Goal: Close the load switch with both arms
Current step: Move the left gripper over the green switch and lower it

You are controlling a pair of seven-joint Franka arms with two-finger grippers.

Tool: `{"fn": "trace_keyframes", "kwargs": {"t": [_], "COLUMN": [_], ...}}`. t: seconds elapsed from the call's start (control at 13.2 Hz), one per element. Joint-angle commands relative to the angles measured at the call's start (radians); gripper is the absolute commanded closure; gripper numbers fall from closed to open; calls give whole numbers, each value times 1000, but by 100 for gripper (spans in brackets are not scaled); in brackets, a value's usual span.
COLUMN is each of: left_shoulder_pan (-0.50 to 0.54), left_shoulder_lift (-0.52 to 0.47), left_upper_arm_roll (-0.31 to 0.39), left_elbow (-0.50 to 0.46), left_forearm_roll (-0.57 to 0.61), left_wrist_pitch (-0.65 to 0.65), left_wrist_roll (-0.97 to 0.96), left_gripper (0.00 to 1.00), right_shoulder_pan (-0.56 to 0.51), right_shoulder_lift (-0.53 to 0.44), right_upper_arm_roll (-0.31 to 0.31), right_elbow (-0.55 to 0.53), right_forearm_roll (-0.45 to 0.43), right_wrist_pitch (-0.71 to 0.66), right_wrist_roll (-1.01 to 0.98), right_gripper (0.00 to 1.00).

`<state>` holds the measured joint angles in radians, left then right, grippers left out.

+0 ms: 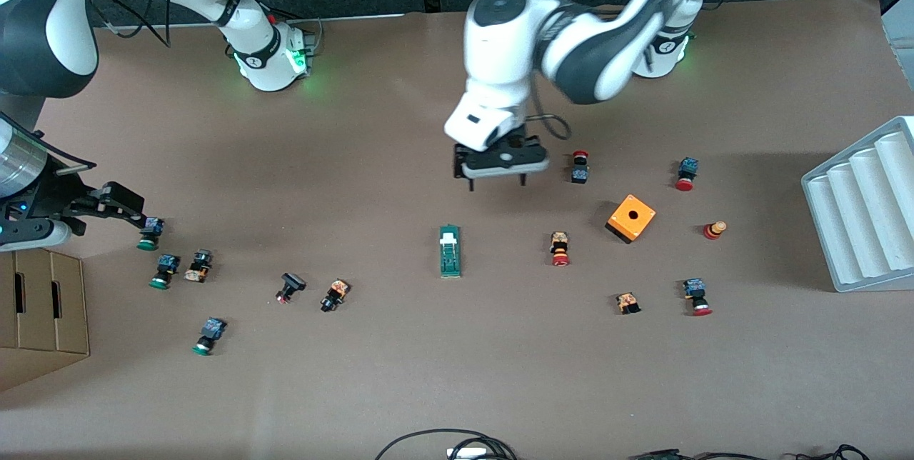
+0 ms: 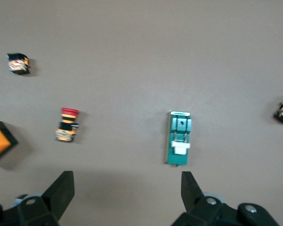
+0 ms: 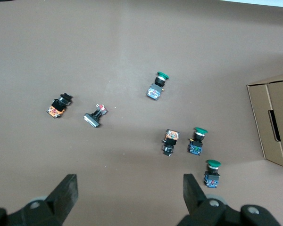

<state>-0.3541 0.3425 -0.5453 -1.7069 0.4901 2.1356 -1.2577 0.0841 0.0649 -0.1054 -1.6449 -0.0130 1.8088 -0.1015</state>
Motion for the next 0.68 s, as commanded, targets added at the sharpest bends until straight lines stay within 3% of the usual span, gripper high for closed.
{"fn": "trace_keyframes", "kwargs": {"t": [0.0,0.3,0.61], "left_shoulder_pan": [-40,-112,-164], "left_shoulder_lift": [84,197,294], "left_upper_arm_roll": [5,5,7], "left_elbow": [41,39,41], "left_forearm_roll": [129,400,680], "left_wrist_pitch": [58,102,102], "left_wrist_roll": [-176,-288,-604], "left_gripper": [0,0,0], "right_shoulder_pan": [2,0,2], "right_shoulder_lift": [3,3,3], "right_upper_arm_roll": [-5,-5,-5], "right_elbow": [8,8,8], "right_forearm_roll": [28,28,28], "right_wrist_pitch": [4,4,4], "right_wrist_roll": [3,3,3], "right_gripper": [0,0,0]}}
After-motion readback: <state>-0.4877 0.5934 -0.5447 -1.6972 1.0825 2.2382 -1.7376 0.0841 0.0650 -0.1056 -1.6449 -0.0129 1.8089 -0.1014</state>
